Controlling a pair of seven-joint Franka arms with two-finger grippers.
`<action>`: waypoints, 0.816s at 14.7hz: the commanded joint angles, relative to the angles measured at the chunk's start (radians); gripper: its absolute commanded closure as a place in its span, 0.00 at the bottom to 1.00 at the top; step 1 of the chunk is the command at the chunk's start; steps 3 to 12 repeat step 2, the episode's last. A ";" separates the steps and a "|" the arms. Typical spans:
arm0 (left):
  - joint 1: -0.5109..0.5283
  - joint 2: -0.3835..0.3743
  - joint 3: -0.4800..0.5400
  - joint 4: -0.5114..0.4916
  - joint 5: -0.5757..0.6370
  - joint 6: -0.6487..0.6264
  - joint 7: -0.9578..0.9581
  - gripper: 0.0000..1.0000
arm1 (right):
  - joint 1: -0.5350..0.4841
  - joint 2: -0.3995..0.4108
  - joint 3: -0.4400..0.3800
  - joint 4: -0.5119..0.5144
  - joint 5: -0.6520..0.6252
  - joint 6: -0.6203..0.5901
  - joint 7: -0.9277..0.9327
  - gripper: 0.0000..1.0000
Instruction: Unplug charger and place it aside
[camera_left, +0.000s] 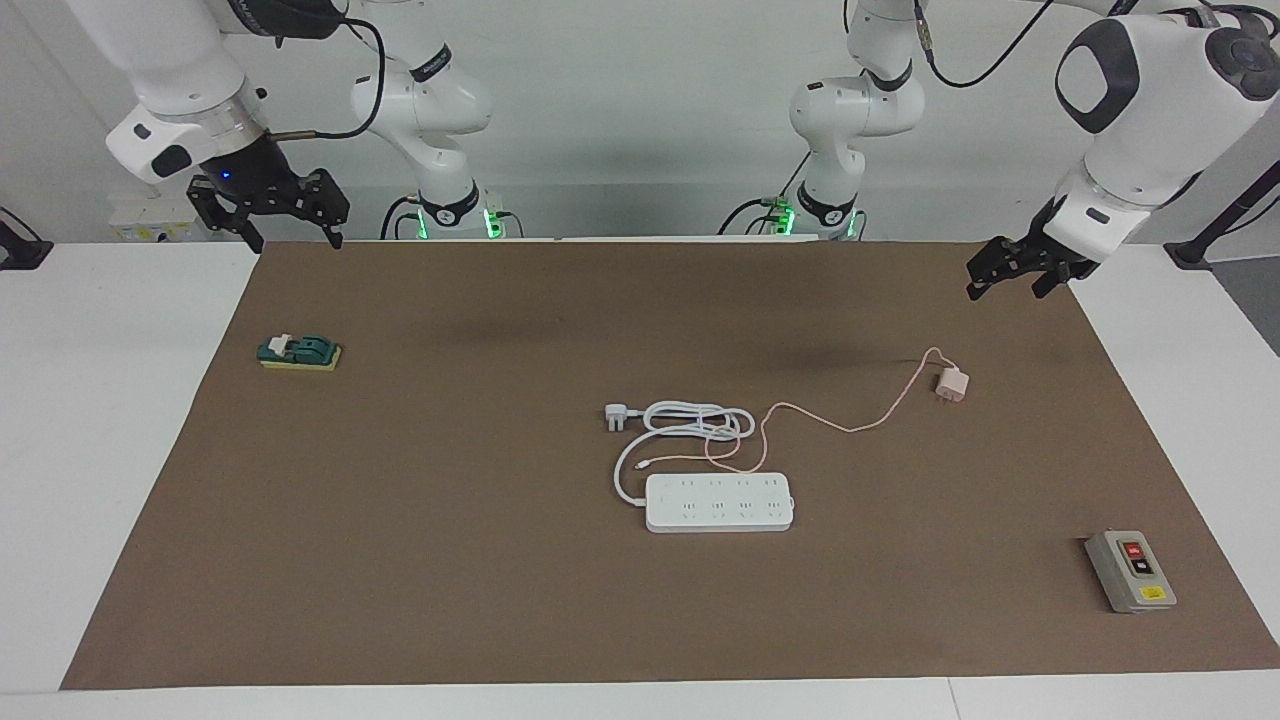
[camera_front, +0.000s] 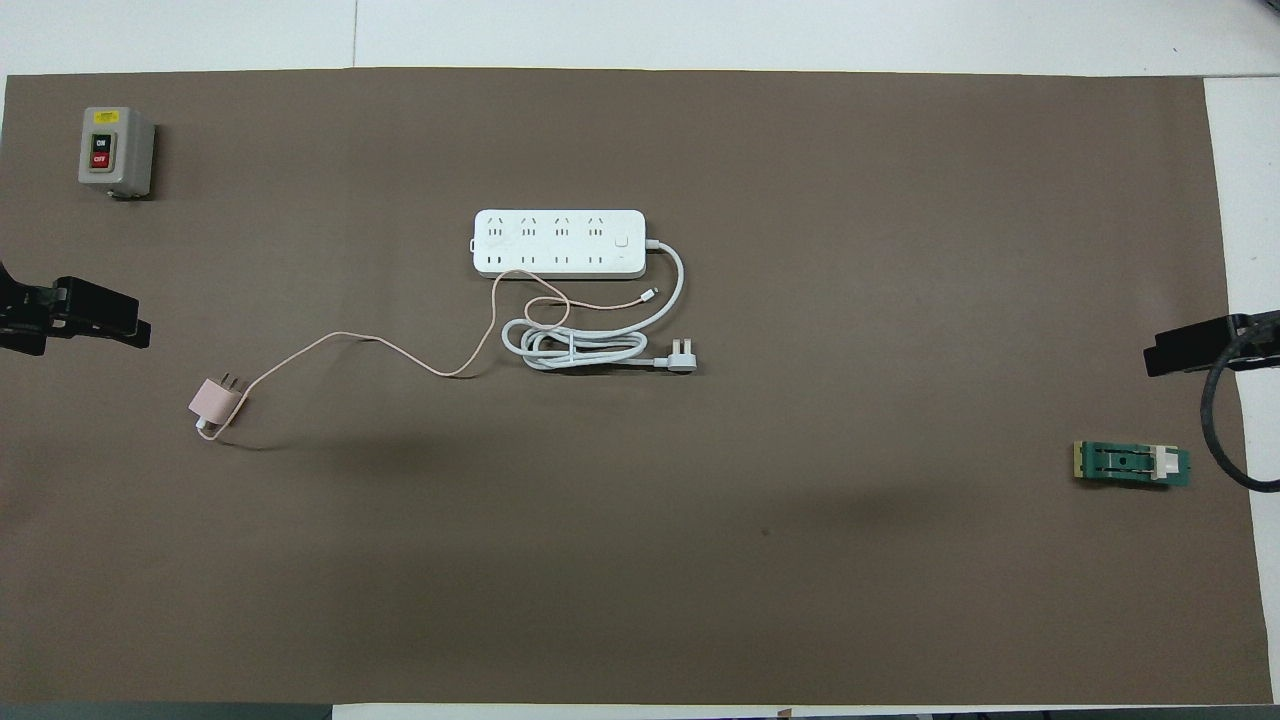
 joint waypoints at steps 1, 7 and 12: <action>-0.018 0.001 0.013 0.010 0.012 -0.001 0.011 0.00 | -0.010 -0.009 0.011 0.002 -0.016 -0.015 -0.015 0.00; -0.018 0.001 0.013 0.010 0.012 -0.001 0.011 0.00 | -0.008 -0.009 0.011 0.002 -0.016 -0.015 -0.015 0.00; -0.018 0.001 0.013 0.010 0.012 -0.001 0.011 0.00 | -0.008 -0.009 0.011 0.002 -0.016 -0.015 -0.015 0.00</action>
